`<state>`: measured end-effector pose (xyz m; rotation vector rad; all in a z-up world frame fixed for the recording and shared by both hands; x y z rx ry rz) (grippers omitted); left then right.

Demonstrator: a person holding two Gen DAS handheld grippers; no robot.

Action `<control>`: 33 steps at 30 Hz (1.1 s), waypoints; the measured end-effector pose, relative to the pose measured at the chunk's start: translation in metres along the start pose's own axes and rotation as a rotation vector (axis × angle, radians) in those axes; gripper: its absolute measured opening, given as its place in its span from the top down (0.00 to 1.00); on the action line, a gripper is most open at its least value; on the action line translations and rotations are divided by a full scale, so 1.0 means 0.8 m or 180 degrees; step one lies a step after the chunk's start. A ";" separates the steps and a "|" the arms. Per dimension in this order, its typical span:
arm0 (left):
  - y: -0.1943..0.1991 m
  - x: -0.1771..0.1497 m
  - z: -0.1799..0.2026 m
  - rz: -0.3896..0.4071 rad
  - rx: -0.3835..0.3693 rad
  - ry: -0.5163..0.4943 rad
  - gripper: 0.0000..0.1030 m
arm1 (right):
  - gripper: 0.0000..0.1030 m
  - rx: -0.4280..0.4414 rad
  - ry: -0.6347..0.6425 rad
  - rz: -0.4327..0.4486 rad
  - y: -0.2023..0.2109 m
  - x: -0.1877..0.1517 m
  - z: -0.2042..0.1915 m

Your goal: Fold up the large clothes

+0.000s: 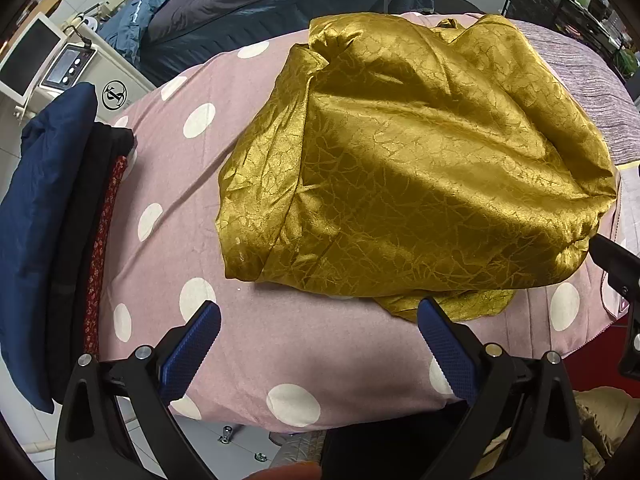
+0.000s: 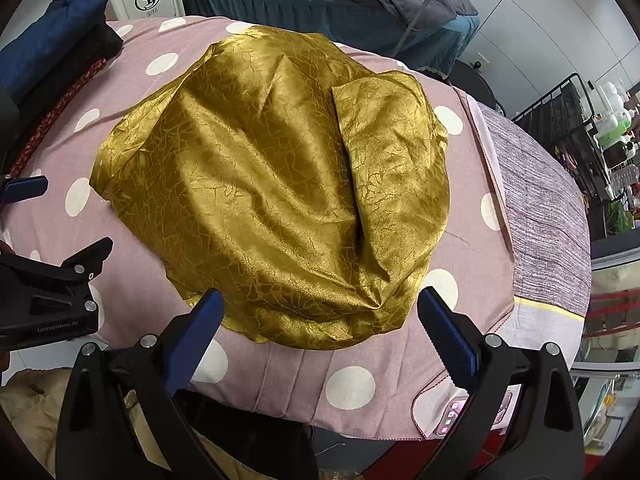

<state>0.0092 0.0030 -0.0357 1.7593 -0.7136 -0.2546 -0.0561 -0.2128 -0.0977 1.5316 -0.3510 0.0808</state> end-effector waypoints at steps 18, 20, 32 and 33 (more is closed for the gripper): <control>-0.002 -0.001 0.002 -0.0048 0.0004 -0.0011 0.06 | 0.07 0.0017 -0.0004 -0.0020 -0.001 0.000 -0.001; -0.003 0.000 0.001 -0.0049 0.0003 -0.0012 0.06 | 0.07 0.0018 -0.0007 -0.0019 -0.001 0.000 -0.001; -0.003 0.000 0.002 -0.0053 0.0005 -0.0012 0.06 | 0.07 0.0011 0.0010 -0.0012 0.001 0.000 -0.003; -0.003 0.000 0.002 -0.0053 0.0005 -0.0012 0.06 | 0.07 0.0011 0.0009 -0.0014 0.001 0.000 -0.003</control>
Point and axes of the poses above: each gripper's, at about its wrist camera, not at the fingertips, and y roughly against the way its jaws point, z to its right, x to its top, the point moved 3 cm from there along -y, roughly the way its jaws point, and after that the axes turned 8 degrees about x, right-handed, at the moved point
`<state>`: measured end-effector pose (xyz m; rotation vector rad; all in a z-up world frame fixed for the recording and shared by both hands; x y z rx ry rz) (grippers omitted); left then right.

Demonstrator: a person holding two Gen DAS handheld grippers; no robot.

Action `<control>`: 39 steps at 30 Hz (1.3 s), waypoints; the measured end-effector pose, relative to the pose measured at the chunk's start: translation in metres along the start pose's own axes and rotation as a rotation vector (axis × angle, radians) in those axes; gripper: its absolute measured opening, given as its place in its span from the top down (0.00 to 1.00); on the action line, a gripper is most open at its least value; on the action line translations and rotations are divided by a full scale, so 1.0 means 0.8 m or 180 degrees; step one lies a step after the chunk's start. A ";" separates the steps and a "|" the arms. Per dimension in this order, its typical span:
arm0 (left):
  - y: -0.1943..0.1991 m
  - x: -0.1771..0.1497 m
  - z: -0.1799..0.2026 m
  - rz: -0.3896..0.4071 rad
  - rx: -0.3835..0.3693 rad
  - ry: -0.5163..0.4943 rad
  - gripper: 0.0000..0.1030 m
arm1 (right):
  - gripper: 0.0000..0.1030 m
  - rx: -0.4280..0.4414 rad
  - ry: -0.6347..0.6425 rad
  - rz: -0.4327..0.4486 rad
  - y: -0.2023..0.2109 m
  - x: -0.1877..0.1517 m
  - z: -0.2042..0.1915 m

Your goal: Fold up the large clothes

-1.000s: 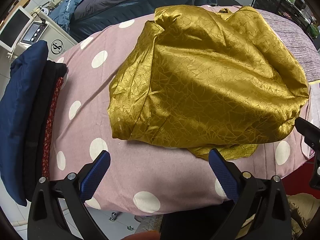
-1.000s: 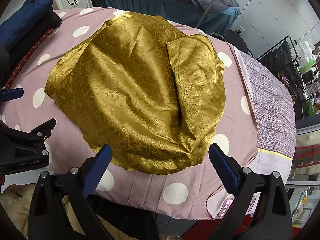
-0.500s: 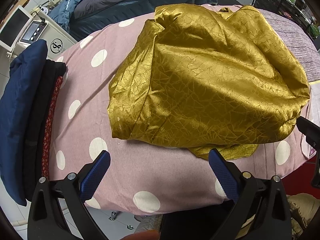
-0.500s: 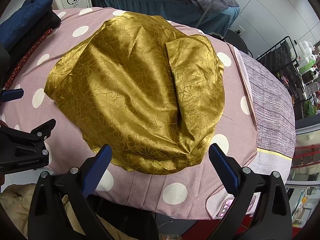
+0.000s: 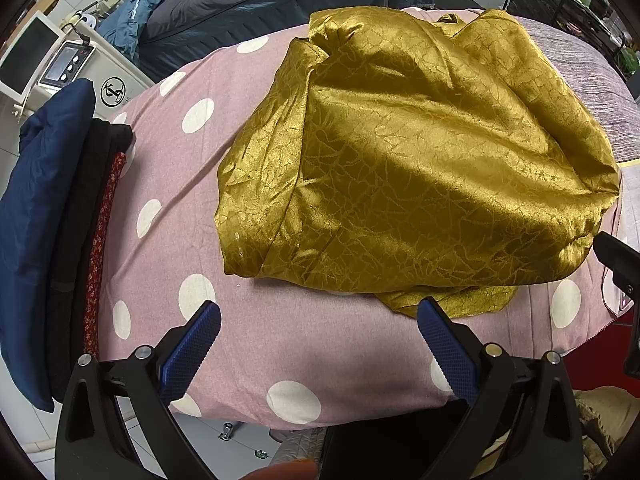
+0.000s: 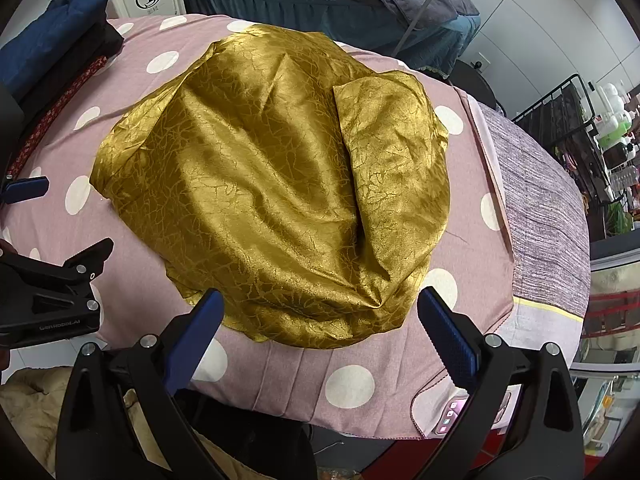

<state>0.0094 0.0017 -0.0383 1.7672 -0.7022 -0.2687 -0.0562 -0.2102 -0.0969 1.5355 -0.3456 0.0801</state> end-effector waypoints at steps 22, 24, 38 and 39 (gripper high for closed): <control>0.001 -0.004 0.001 0.0005 0.0005 -0.0009 0.06 | 0.07 -0.0005 -0.0001 0.0009 0.003 -0.004 -0.001; 0.001 -0.005 0.001 0.0003 0.0001 -0.0006 0.06 | 0.07 -0.0011 0.0000 0.0010 0.004 -0.005 -0.001; 0.004 -0.010 -0.002 0.0006 0.0004 0.0005 0.06 | 0.07 -0.0015 0.0001 0.0011 0.005 -0.005 0.000; 0.004 -0.010 -0.002 0.0006 0.0005 0.0004 0.06 | 0.07 -0.0015 0.0001 0.0010 0.005 -0.005 0.000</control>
Point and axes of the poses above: each gripper's, at about its wrist camera, not at the fingertips, and y roughly against the way its jaws point, z to its right, x to its top, the point moved 3 cm from there along -y, roughly the way its jaws point, and after that the axes turned 8 degrees about x, right-handed, at the moved point
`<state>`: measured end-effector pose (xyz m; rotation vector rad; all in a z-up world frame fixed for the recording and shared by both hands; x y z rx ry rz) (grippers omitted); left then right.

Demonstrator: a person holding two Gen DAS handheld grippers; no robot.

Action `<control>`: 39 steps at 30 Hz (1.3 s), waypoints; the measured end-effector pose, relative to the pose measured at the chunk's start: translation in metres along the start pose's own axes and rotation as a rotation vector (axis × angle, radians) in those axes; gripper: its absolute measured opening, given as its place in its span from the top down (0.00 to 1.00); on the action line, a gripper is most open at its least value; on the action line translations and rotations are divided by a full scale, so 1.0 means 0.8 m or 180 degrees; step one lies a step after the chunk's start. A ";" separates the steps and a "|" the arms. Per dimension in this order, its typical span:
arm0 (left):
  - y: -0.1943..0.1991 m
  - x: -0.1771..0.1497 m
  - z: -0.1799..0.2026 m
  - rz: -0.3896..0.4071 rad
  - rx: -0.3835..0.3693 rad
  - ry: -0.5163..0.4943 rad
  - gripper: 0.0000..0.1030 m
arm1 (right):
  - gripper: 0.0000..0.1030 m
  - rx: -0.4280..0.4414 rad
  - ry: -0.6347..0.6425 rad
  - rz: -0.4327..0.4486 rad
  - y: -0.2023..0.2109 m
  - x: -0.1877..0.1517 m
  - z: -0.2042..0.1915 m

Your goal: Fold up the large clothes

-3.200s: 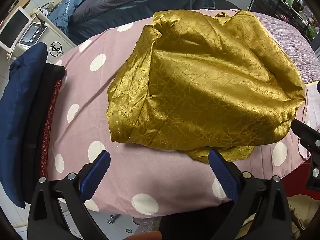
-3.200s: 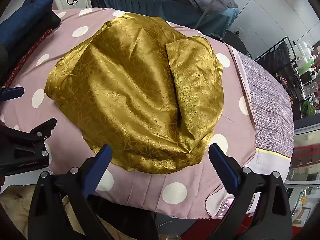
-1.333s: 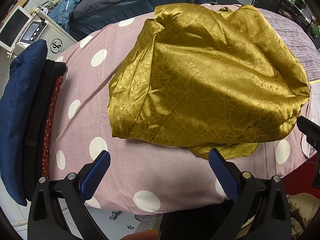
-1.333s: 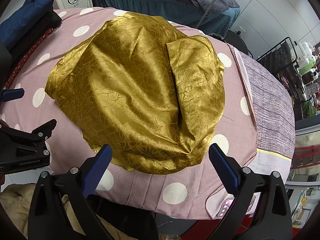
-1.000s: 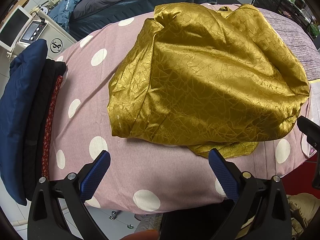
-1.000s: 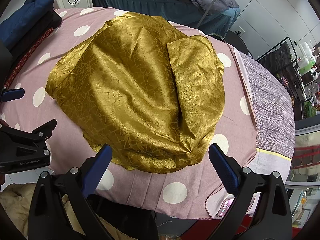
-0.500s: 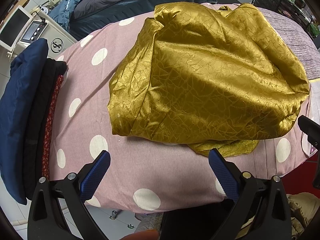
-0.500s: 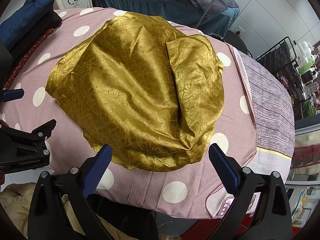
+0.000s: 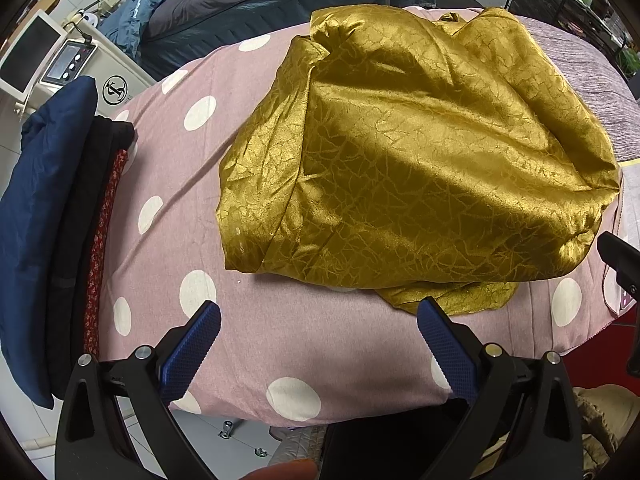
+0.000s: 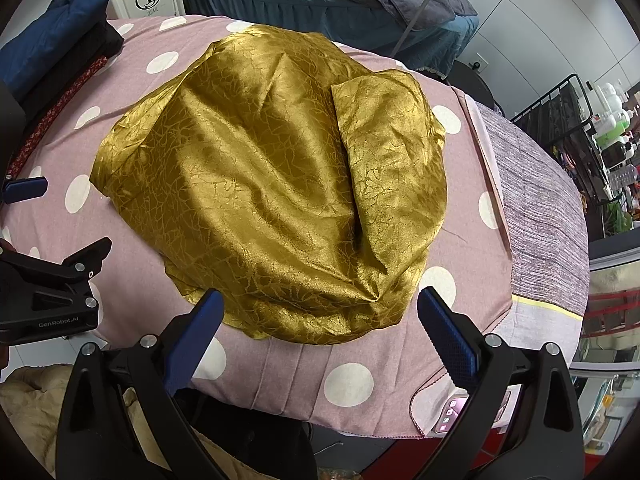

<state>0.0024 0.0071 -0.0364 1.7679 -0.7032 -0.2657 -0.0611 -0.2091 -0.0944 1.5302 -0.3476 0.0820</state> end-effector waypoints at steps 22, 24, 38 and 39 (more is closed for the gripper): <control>-0.004 0.007 0.004 -0.0058 -0.0008 -0.0024 0.06 | 0.07 0.0008 0.0005 -0.0014 -0.003 0.000 0.003; -0.005 0.009 0.004 -0.0060 0.0000 -0.0027 0.06 | 0.07 0.0006 0.0012 -0.0013 -0.004 0.001 0.003; -0.025 0.022 0.002 -0.0276 -0.0102 0.0028 0.06 | 0.07 0.0035 0.0027 -0.0048 -0.017 0.018 0.010; -0.028 0.023 0.000 -0.0308 -0.0123 0.0062 0.06 | 0.07 0.0053 0.0033 -0.0033 -0.017 0.021 0.010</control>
Point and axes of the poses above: each gripper's, at about its wrist camera, not at the fingertips, and y roughly against the way its jaws point, z to its right, x to its top, the point moved 3 cm from there along -y, roughly the way its jaws point, and after that the axes turned 8 degrees about x, right-handed, at the moved point
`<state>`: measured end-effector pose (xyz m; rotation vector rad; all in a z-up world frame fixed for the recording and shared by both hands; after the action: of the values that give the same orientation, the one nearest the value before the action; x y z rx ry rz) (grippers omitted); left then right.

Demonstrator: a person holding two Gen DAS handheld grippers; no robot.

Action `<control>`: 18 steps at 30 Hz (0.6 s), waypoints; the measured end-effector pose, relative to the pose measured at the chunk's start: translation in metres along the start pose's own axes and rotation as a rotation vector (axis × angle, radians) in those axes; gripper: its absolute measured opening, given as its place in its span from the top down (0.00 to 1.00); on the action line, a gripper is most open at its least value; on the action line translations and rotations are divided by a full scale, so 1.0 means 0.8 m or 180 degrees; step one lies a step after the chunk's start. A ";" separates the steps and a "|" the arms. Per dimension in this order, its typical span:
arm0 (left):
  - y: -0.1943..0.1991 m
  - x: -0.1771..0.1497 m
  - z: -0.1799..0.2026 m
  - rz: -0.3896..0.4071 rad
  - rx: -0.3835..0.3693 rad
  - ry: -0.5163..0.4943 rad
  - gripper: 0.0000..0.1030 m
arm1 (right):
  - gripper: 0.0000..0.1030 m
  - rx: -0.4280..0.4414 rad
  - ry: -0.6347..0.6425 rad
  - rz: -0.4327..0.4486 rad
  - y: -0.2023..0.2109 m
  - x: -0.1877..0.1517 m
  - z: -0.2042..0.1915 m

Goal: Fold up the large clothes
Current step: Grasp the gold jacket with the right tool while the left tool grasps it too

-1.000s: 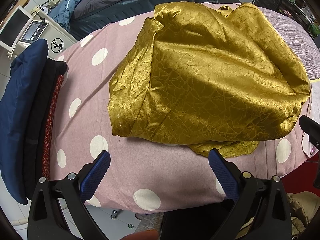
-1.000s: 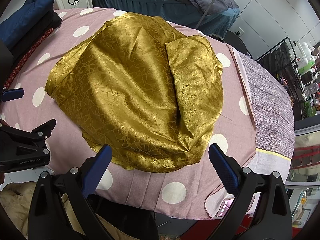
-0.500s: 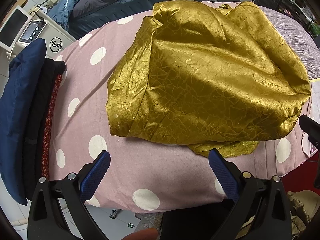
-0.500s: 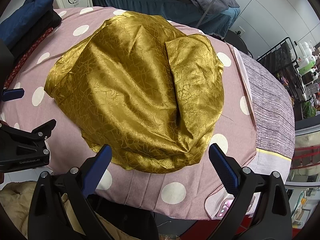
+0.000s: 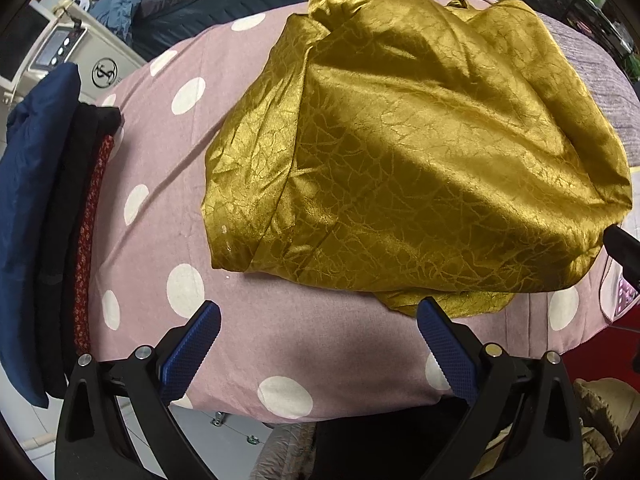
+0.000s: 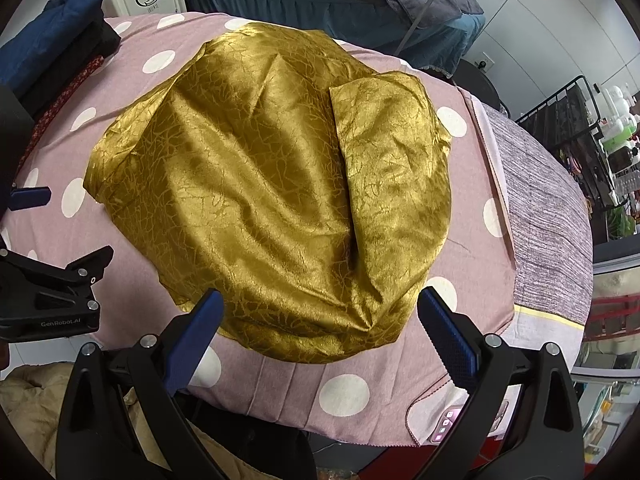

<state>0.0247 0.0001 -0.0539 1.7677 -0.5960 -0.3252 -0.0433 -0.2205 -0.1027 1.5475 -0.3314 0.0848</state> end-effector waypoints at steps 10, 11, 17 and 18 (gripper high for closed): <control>-0.041 0.030 -0.091 -0.0328 -0.0303 0.1019 0.06 | 0.07 0.0396 0.0350 0.0383 0.005 0.099 0.001; -0.046 0.033 -0.102 -0.0347 -0.0323 0.1132 0.06 | 0.07 0.0504 0.0419 0.0383 0.000 0.119 -0.007; -0.076 0.063 -0.142 -0.0409 -0.0523 0.1496 0.06 | 0.07 0.0719 0.0847 0.0194 -0.061 0.225 -0.067; -0.080 0.064 -0.144 -0.0415 -0.0576 0.1545 0.06 | 0.07 0.0658 0.0895 0.0167 -0.076 0.243 -0.076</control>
<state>0.1405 0.0779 -0.0782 1.6330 -0.1009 -0.0298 0.1671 -0.1925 -0.1101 1.7052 -0.1431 0.3841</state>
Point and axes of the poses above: each gripper's, at about its wrist camera, not at the fingertips, and y roughly against the way its jaws point, z to its right, x to its top, the point moved 3 cm from there along -y, roughly the way its jaws point, and after that the axes turned 8 degrees about x, right-handed, at the moved point
